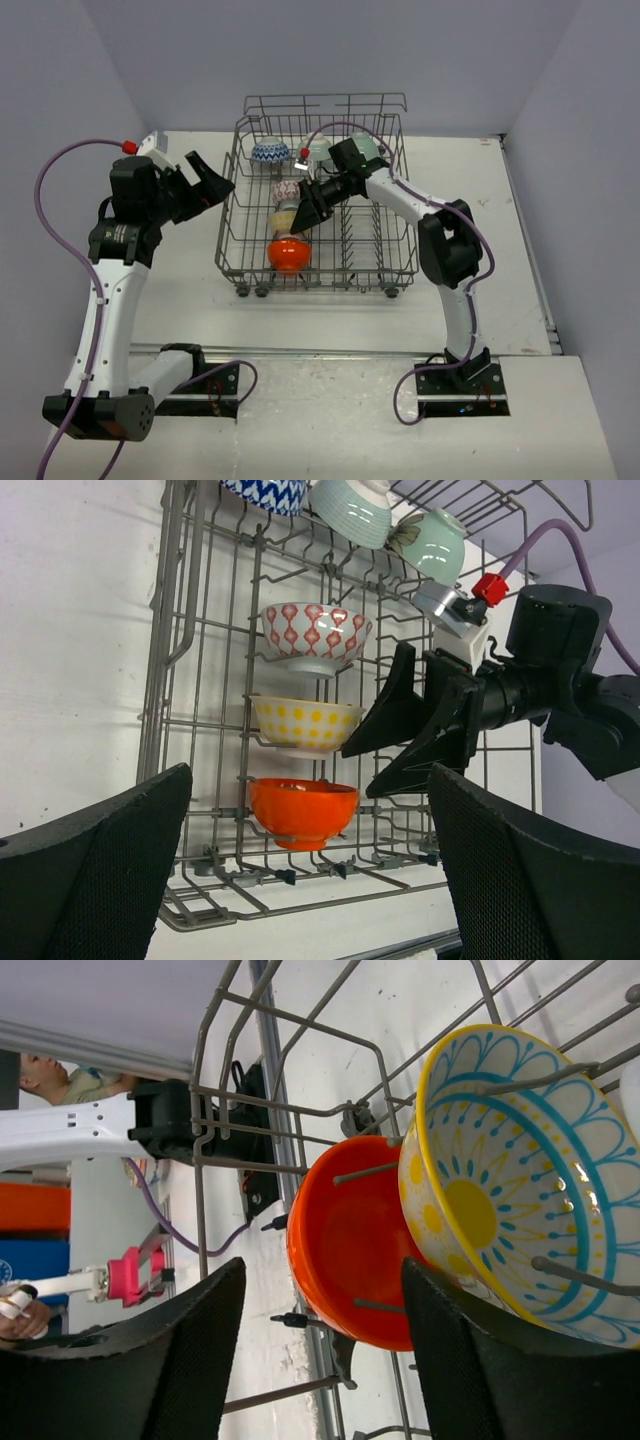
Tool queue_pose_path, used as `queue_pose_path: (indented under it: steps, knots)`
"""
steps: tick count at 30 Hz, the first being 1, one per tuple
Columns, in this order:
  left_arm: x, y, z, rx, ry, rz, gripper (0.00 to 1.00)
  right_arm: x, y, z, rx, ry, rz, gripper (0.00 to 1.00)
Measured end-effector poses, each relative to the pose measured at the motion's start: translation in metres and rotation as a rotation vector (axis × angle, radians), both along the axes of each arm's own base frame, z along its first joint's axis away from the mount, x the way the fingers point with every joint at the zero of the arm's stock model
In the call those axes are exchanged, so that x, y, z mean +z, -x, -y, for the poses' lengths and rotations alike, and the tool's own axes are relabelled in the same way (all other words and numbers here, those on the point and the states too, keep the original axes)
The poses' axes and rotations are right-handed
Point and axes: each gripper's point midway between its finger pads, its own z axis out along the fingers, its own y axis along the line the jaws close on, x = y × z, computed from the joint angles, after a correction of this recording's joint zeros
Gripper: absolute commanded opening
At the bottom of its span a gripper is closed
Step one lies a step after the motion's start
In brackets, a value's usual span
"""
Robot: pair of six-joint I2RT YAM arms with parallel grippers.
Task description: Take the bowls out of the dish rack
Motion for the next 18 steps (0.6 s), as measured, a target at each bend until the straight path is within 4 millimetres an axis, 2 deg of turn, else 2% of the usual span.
queue_pose_path:
  steps: [10,13,15,18]
  knots:
    - [-0.003,-0.005,0.003,-0.013,0.007,-0.008,1.00,-0.008,0.029,-0.019,0.069,0.007,-0.013,0.54]
    - [-0.003,-0.005,0.003,-0.015,0.008,-0.006,1.00,-0.015,0.039,-0.021,0.088,0.017,-0.027,0.49]
    - [-0.002,-0.005,0.003,-0.015,0.009,-0.004,1.00,-0.019,0.041,-0.022,0.097,0.013,-0.015,0.42]
    - [-0.005,-0.006,0.003,-0.017,0.009,-0.007,1.00,-0.022,0.040,-0.022,0.099,0.008,0.001,0.22]
